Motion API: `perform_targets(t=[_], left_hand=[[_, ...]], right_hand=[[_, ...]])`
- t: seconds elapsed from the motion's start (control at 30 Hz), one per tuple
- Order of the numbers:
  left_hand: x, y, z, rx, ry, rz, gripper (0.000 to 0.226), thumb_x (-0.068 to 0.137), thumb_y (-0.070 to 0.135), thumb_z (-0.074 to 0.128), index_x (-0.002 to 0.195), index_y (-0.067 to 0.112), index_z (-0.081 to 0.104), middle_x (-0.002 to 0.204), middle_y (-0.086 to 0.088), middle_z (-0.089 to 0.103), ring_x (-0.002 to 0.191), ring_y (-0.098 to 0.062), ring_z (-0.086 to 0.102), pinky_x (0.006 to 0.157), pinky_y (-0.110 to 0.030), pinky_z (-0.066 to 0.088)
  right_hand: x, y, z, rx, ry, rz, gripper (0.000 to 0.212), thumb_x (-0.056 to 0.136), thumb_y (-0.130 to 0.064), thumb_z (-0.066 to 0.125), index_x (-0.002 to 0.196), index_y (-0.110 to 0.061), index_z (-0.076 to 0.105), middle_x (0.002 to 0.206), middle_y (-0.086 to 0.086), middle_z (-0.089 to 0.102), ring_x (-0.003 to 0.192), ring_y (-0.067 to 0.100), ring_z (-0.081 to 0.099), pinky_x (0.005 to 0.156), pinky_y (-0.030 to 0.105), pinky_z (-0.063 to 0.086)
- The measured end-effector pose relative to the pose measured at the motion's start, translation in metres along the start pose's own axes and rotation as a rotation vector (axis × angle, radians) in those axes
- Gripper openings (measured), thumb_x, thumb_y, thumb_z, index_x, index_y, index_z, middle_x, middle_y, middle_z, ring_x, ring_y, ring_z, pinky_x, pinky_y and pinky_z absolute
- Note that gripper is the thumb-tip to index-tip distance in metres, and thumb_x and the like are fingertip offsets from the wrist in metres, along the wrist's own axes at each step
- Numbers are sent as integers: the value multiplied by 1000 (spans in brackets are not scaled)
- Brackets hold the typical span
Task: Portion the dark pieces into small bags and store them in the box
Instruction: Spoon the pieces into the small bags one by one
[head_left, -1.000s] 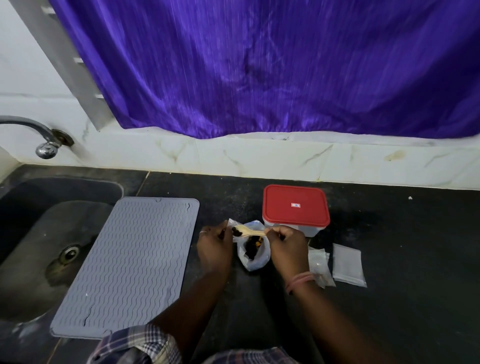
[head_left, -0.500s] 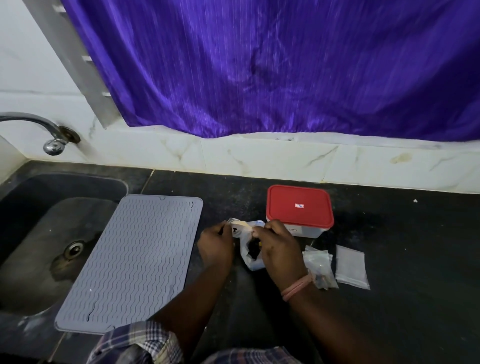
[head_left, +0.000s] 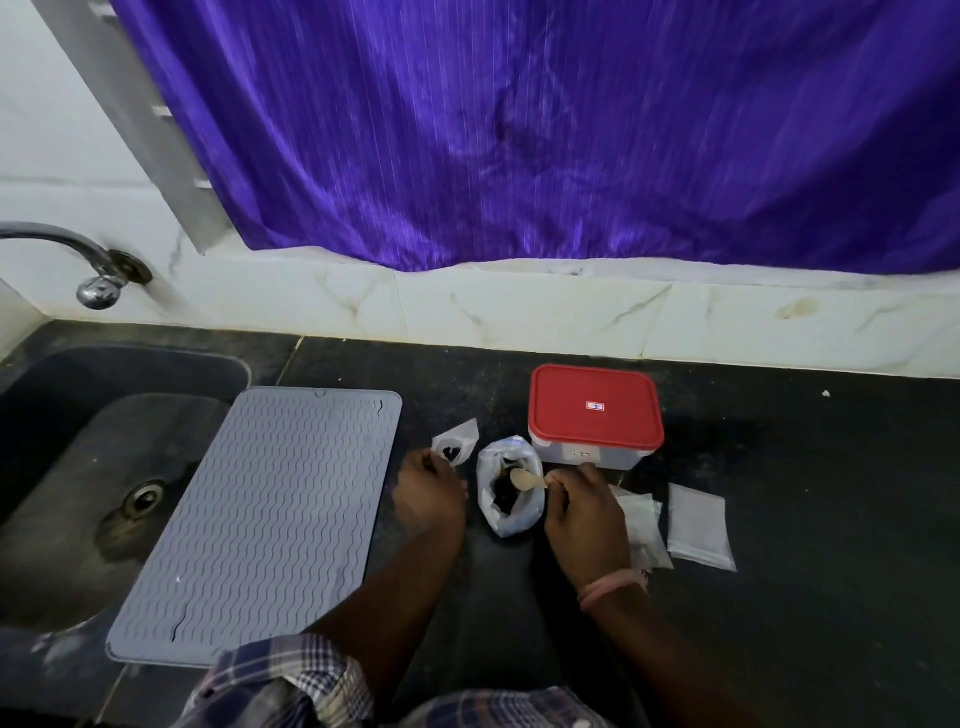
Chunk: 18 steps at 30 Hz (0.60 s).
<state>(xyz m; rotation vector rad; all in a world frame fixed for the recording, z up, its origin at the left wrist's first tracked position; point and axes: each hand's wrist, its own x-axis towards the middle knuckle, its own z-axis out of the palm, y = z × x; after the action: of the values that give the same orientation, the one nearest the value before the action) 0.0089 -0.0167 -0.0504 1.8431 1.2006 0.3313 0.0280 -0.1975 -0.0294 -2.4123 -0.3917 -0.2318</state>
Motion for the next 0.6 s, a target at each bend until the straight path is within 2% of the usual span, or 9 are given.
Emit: perform_targets(t=[0.07, 0.13, 0.2, 0.3, 0.47, 0.53, 0.6], left_hand=[[-2, -2, 3, 99, -36, -23, 15, 98, 34, 56, 105, 27, 67, 93, 3, 73, 85, -17, 71, 77, -38, 60], [-6, 0, 7, 153, -42, -5, 21, 98, 31, 55, 106, 21, 71, 99, -5, 74, 91, -24, 71, 81, -37, 58], [-13, 0, 13, 152, -60, -4, 27, 99, 28, 53, 103, 13, 74, 100, -12, 74, 95, -32, 71, 82, -37, 56], [-20, -4, 24, 95, -103, -23, 26, 96, 25, 55, 95, 11, 76, 96, -15, 74, 93, -35, 70, 81, -40, 58], [-16, -6, 23, 43, -77, -74, 25, 96, 23, 57, 109, 13, 76, 105, -14, 75, 100, -33, 70, 87, -41, 58], [-16, -8, 23, 22, -89, -76, 26, 96, 23, 57, 110, 13, 76, 104, -13, 75, 99, -31, 70, 86, -42, 58], [-16, -10, 25, -3, -102, -75, 25, 94, 25, 56, 104, 15, 77, 98, -10, 76, 93, -30, 72, 83, -43, 60]], right_hand=[[-2, 1, 2, -98, -62, -51, 7, 81, -7, 66, 79, -14, 64, 87, 6, 58, 79, 24, 60, 69, 31, 50], [-4, 0, 3, -157, -89, -73, 15, 74, -3, 73, 74, -14, 63, 81, 6, 58, 72, 24, 61, 64, 28, 48], [-4, -2, 5, -144, -114, -27, 11, 78, -6, 70, 74, -14, 63, 83, 6, 58, 72, 23, 60, 65, 30, 48], [-5, -6, 14, -20, -116, 151, 14, 86, -10, 60, 73, -13, 64, 84, 3, 60, 77, 20, 60, 70, 33, 49], [-2, -5, 15, 349, -63, 690, 17, 92, -17, 63, 85, -11, 77, 83, 7, 73, 78, 17, 62, 73, 24, 42], [-1, 1, 16, 478, -37, 809, 15, 91, -18, 66, 86, -9, 78, 79, 5, 71, 81, 19, 64, 76, 23, 41], [-1, 3, 17, 531, -33, 844, 14, 91, -16, 68, 86, -9, 78, 76, 2, 69, 80, 19, 64, 77, 23, 42]])
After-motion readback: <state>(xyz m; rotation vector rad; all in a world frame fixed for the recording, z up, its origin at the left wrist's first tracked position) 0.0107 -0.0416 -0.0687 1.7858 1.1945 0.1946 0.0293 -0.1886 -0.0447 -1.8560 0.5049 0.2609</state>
